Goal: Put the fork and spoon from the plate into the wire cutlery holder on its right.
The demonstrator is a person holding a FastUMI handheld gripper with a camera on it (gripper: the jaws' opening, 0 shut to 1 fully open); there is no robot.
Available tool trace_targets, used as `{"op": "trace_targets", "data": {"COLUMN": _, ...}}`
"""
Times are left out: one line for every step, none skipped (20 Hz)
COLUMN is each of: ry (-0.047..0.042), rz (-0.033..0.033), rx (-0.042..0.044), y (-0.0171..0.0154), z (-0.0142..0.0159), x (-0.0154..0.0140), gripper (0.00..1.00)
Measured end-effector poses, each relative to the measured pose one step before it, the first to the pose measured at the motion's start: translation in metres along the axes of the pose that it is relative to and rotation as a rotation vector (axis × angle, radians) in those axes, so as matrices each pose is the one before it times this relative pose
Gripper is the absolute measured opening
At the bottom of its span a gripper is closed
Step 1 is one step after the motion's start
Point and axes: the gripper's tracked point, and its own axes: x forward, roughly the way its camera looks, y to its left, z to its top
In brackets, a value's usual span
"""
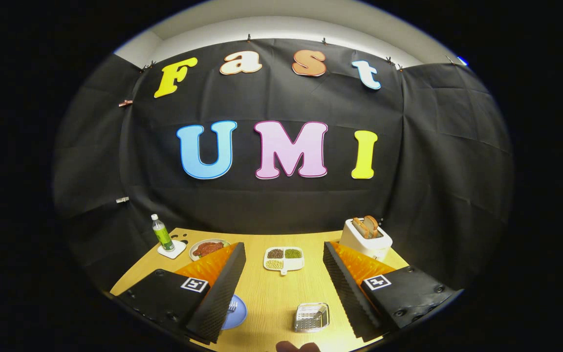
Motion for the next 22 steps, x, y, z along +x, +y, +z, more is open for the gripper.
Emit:
{"op": "trace_targets", "data": {"ry": 0.00188, "rz": -0.00078, "rx": 0.00007, "y": 0.00122, "z": -0.00114, "x": 0.00069, "gripper": 0.99}}
{"op": "trace_targets", "data": {"ry": 0.0028, "rz": 0.00021, "rx": 0.00169, "y": 0.00036, "z": -0.00121, "x": 0.00098, "gripper": 0.99}}
{"op": "trace_targets", "data": {"ry": 0.00375, "rz": 0.00179, "rx": 0.00147, "y": 0.00192, "z": -0.0011, "x": 0.0013, "gripper": 0.99}}
{"op": "trace_targets", "data": {"ry": 0.00276, "rz": 0.00086, "rx": -0.00017, "y": 0.00145, "z": -0.0021, "x": 0.00166, "gripper": 0.99}}
{"op": "trace_targets", "data": {"ry": 0.00528, "rz": 0.00185, "rx": -0.00004, "y": 0.00197, "z": -0.00185, "x": 0.0017, "gripper": 0.99}}
{"op": "trace_targets", "data": {"ry": 0.00746, "rz": 0.00227, "rx": 0.00182, "y": 0.00182, "z": -0.00354, "x": 0.00209, "gripper": 0.99}}
{"op": "trace_targets", "data": {"ry": 0.01003, "rz": 0.00176, "rx": 0.00415, "y": 0.00239, "z": -0.00361, "x": 0.00256, "gripper": 0.99}}
{"op": "trace_targets", "data": {"ry": 0.01344, "rz": 0.00543, "rx": 0.00596, "y": 0.0036, "z": -0.00502, "x": 0.0031, "gripper": 0.99}}
{"op": "trace_targets", "data": {"ry": 0.01509, "rz": 0.00526, "rx": 0.00365, "y": 0.00378, "z": -0.0049, "x": 0.00294, "gripper": 0.99}}
{"op": "trace_targets", "data": {"ry": 0.01643, "rz": 0.01019, "rx": 0.00356, "y": 0.00418, "z": -0.00543, "x": 0.00288, "gripper": 0.99}}
{"op": "trace_targets", "data": {"ry": 0.01216, "rz": 0.01545, "rx": 0.00698, "y": 0.00676, "z": -0.00404, "x": 0.00289, "gripper": 0.99}}
{"op": "trace_targets", "data": {"ry": 0.01405, "rz": 0.01039, "rx": 0.0049, "y": 0.00535, "z": -0.00523, "x": 0.00349, "gripper": 0.99}}
{"op": "trace_targets", "data": {"ry": 0.01945, "rz": 0.00652, "rx": 0.00279, "y": 0.00413, "z": -0.00632, "x": 0.00345, "gripper": 0.99}}
{"op": "trace_targets", "data": {"ry": 0.0235, "rz": 0.01109, "rx": 0.00097, "y": 0.0061, "z": -0.00888, "x": 0.00446, "gripper": 0.99}}
{"op": "trace_targets", "data": {"ry": 0.02755, "rz": 0.01056, "rx": 0.00015, "y": 0.00647, "z": -0.00927, "x": 0.00486, "gripper": 0.99}}
{"op": "trace_targets", "data": {"ry": 0.03581, "rz": 0.01244, "rx": -0.00031, "y": 0.00662, "z": -0.01237, "x": 0.0052, "gripper": 0.99}}
{"op": "trace_targets", "data": {"ry": 0.04028, "rz": 0.01521, "rx": -0.00224, "y": 0.00754, "z": -0.01304, "x": 0.00506, "gripper": 0.99}}
{"op": "trace_targets", "data": {"ry": 0.04017, "rz": 0.01572, "rx": -0.00332, "y": 0.00792, "z": -0.01311, "x": 0.00523, "gripper": 0.99}}
{"op": "trace_targets", "data": {"ry": 0.0437, "rz": 0.01784, "rx": -0.00312, "y": 0.00728, "z": -0.01327, "x": 0.00484, "gripper": 0.99}}
{"op": "trace_targets", "data": {"ry": 0.03988, "rz": 0.0173, "rx": -0.00135, "y": 0.00742, "z": -0.01329, "x": 0.00544, "gripper": 0.99}}
{"op": "trace_targets", "data": {"ry": 0.03935, "rz": 0.01337, "rx": 0.00121, "y": 0.00709, "z": -0.01221, "x": 0.00622, "gripper": 0.99}}
{"op": "trace_targets", "data": {"ry": 0.03674, "rz": 0.01307, "rx": -0.00362, "y": 0.00655, "z": -0.01286, "x": 0.00818, "gripper": 0.99}}
